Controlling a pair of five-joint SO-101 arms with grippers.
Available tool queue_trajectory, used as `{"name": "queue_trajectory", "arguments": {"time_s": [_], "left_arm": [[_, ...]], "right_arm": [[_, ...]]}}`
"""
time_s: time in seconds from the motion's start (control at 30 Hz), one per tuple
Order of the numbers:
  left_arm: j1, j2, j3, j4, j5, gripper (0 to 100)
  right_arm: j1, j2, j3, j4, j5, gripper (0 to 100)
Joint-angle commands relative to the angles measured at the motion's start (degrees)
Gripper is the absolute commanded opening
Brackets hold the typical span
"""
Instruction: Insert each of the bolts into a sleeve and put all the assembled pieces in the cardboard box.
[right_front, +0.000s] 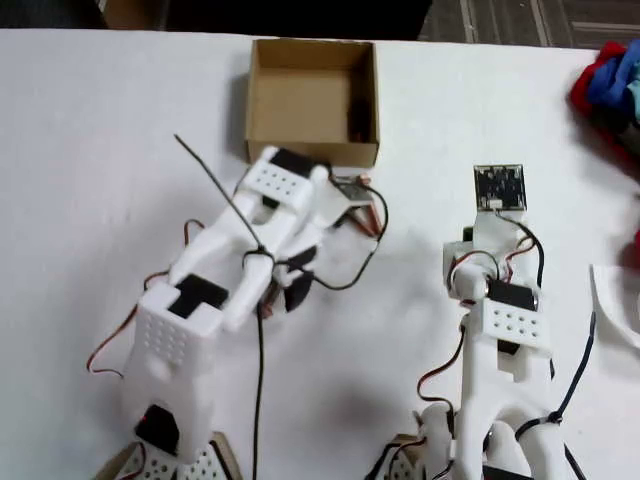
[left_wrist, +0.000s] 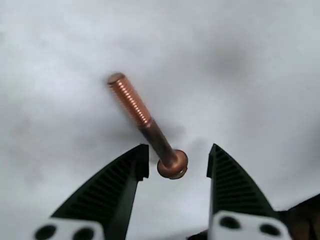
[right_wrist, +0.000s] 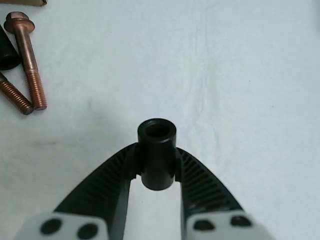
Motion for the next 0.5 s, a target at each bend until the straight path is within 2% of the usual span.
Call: {"name": "queue_trajectory", "arguments": {"time_s": [0.0, 0.17, 0.37, 0.47], "left_arm": [[0.18, -0.35, -1.71, 0.26, 3.6, 20], [-3.43, -0.35, 3.21, -2.55, 7.21, 16], [-3.78, -0.26, 8.92, -5.45, 6.59, 12], [-3.69, -0.26, 9.27, -5.89, 3.43, 3]], "right_arm": [[0.66, -2.95, -2.64, -0.92, -0.26, 2.2], [0.75, -2.95, -2.64, -0.92, -0.26, 2.2], [0.75, -2.95, -2.64, -1.01, -0.26, 2.2], [0.75, -2.95, -2.64, -1.01, -0.26, 2.2]]}}
